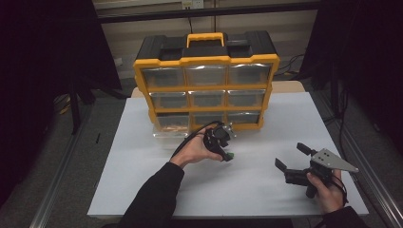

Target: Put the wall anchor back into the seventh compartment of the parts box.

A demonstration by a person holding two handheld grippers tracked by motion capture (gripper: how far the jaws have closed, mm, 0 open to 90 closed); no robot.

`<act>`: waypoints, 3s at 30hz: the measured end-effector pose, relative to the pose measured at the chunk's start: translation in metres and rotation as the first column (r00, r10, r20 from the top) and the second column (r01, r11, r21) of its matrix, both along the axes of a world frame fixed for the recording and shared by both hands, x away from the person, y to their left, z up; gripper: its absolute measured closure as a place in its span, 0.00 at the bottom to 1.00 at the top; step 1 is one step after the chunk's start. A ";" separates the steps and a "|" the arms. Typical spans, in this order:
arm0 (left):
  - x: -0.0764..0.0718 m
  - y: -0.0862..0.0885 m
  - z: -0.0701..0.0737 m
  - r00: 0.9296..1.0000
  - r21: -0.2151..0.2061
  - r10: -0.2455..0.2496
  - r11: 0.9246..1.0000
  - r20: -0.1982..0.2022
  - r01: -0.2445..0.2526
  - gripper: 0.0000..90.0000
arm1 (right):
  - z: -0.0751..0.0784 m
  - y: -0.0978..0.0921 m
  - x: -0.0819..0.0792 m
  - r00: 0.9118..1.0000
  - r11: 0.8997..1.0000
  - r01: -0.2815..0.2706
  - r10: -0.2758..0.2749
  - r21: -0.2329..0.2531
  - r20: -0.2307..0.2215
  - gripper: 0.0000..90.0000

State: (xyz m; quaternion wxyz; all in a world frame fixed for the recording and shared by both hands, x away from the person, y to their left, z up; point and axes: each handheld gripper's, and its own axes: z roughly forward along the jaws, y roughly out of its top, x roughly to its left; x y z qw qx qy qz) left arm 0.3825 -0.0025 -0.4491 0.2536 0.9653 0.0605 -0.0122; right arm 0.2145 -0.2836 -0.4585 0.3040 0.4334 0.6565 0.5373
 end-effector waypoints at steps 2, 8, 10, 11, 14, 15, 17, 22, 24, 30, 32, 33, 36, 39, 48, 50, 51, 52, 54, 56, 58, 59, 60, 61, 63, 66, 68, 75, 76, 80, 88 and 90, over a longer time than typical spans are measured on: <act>-0.001 -0.002 -0.001 1.000 -0.001 -0.014 1.000 -0.002 0.014 0.51 | 0.000 0.000 0.000 1.000 1.000 0.000 0.000 0.000 0.000 0.01; -0.003 -0.005 -0.003 0.999 0.022 -0.039 0.999 0.003 0.039 0.63 | 0.000 0.000 0.000 1.000 1.000 -0.001 0.001 0.001 -0.001 0.01; -0.003 -0.006 -0.004 0.999 0.034 -0.053 0.998 0.006 0.053 0.66 | 0.000 0.000 0.000 1.000 1.000 -0.001 0.001 0.001 -0.001 0.01; -0.003 -0.005 -0.004 0.998 0.037 -0.055 0.998 0.001 0.055 0.68 | 0.000 0.000 0.000 1.000 1.000 -0.001 0.001 0.000 0.000 0.01; 0.000 -0.004 -0.004 0.997 0.068 -0.078 0.995 0.008 0.077 0.72 | 0.000 0.000 0.000 1.000 1.000 0.000 0.000 -0.001 0.001 0.01; -0.001 -0.004 -0.004 0.998 0.063 -0.069 0.996 0.013 0.068 0.72 | 0.000 0.000 0.000 1.000 1.000 0.000 0.000 -0.002 0.002 0.01; -0.002 -0.005 -0.004 0.998 0.053 -0.064 0.997 0.009 0.064 0.75 | 0.000 0.000 0.000 1.000 1.000 -0.002 0.002 -0.006 0.002 0.01; -0.002 -0.005 -0.003 0.997 0.062 -0.081 0.995 -0.005 0.082 0.81 | 0.000 0.000 0.000 1.000 1.000 -0.002 0.002 -0.006 0.002 0.01; -0.003 -0.006 -0.003 0.998 0.069 -0.070 0.995 -0.006 0.070 0.82 | 0.000 0.000 0.000 1.000 1.000 0.000 0.000 -0.002 0.000 0.01; -0.003 -0.012 -0.003 0.996 0.076 -0.083 0.994 -0.020 0.085 0.86 | 0.000 0.000 0.000 1.000 1.000 0.000 0.000 -0.004 0.002 0.01; -0.003 -0.014 -0.003 0.996 0.083 -0.085 0.993 -0.027 0.087 0.86 | 0.000 0.000 0.000 1.000 1.000 0.000 0.000 -0.003 0.001 0.01; -0.005 -0.015 -0.005 0.998 0.069 -0.062 0.996 -0.025 0.064 0.86 | 0.000 0.000 0.000 1.000 1.000 0.002 -0.002 -0.003 0.001 0.01; -0.003 -0.017 -0.004 0.997 0.079 -0.072 0.994 -0.017 0.073 0.87 | 0.000 0.000 0.000 1.000 1.000 0.002 -0.002 -0.001 0.000 0.01; 0.000 -0.018 -0.003 0.996 0.098 -0.086 0.991 -0.008 0.086 0.87 | 0.000 0.000 0.000 1.000 1.000 0.002 -0.002 -0.001 -0.001 0.01; -0.001 -0.017 -0.005 0.998 0.099 -0.019 0.995 -0.054 0.024 0.93 | 0.000 0.000 0.000 1.000 1.000 -0.001 0.001 -0.001 -0.002 0.01; -0.001 -0.016 -0.005 0.998 0.102 -0.019 0.994 -0.067 0.026 0.94 | 0.000 0.000 0.000 1.000 1.000 0.001 -0.001 0.000 -0.001 0.01; -0.001 -0.015 -0.005 0.998 0.107 -0.024 0.994 -0.064 0.031 0.94 | 0.000 0.000 0.000 1.000 1.000 0.001 -0.001 0.000 -0.002 0.01; -0.002 -0.015 -0.005 0.998 0.104 -0.021 0.994 -0.063 0.027 0.94 | 0.000 0.000 0.000 1.000 1.000 0.000 0.000 0.000 -0.002 0.01; -0.003 -0.014 -0.005 0.998 0.112 -0.028 0.993 -0.061 0.035 0.94 | 0.000 0.000 0.000 1.000 1.000 0.000 0.000 -0.001 0.000 0.01; -0.003 -0.013 -0.005 0.997 0.110 -0.021 0.994 -0.068 0.029 0.94 | 0.000 0.000 0.000 1.000 1.000 0.001 -0.001 -0.001 -0.001 0.01; -0.001 -0.012 -0.004 0.996 0.109 -0.021 0.994 -0.083 0.030 0.94 | 0.000 0.000 0.000 1.000 1.000 0.001 -0.001 -0.001 0.000 0.01; -0.001 -0.011 -0.005 0.997 0.101 -0.016 0.995 -0.081 0.025 0.94 | 0.000 0.000 0.000 1.000 1.000 0.001 -0.001 -0.002 -0.001 0.01; 0.000 -0.011 -0.005 0.997 0.099 -0.020 0.995 -0.077 0.028 0.94 | 0.000 0.000 0.000 1.000 1.000 0.001 -0.001 -0.001 -0.001 0.01; 0.000 -0.011 -0.005 0.996 0.097 -0.005 0.995 -0.088 0.014 0.94 | 0.000 0.000 0.000 1.000 1.000 0.001 -0.001 -0.002 -0.001 0.01; 0.005 -0.009 -0.004 0.996 0.099 -0.058 0.993 -0.071 0.065 0.94 | 0.000 0.000 0.000 1.000 1.000 0.000 0.000 -0.003 0.001 0.01; 0.001 -0.007 -0.005 0.995 0.055 0.002 0.998 -0.102 0.003 0.94 | 0.000 0.000 0.000 1.000 1.000 0.000 0.000 -0.002 0.001 0.01; 0.000 -0.005 -0.004 0.992 0.051 0.038 0.998 -0.117 -0.032 0.94 | 0.000 0.000 0.000 1.000 1.000 0.000 0.000 -0.002 0.001 0.01; 0.002 0.003 0.005 0.996 -0.015 0.026 1.000 -0.091 -0.027 0.94 | 0.000 0.000 0.000 1.000 1.000 0.003 -0.003 0.000 0.000 0.01; 0.002 0.005 0.006 0.995 -0.022 0.031 0.999 -0.100 -0.033 0.94 | 0.000 0.000 0.000 1.000 1.000 0.002 -0.002 0.000 0.000 0.01; 0.002 0.010 0.010 0.995 -0.066 0.043 0.997 -0.086 -0.049 0.94 | 0.000 0.000 0.000 1.000 1.000 0.003 -0.003 0.002 0.000 0.01; 0.003 0.021 0.016 0.993 -0.143 0.082 0.985 -0.082 -0.093 0.94 | 0.000 0.000 0.000 1.000 1.000 0.003 -0.003 0.002 0.000 0.01; 0.004 0.023 0.017 0.992 -0.164 0.093 0.981 -0.084 -0.106 0.94 | 0.000 0.000 0.000 1.000 1.000 0.004 -0.004 0.001 0.001 0.01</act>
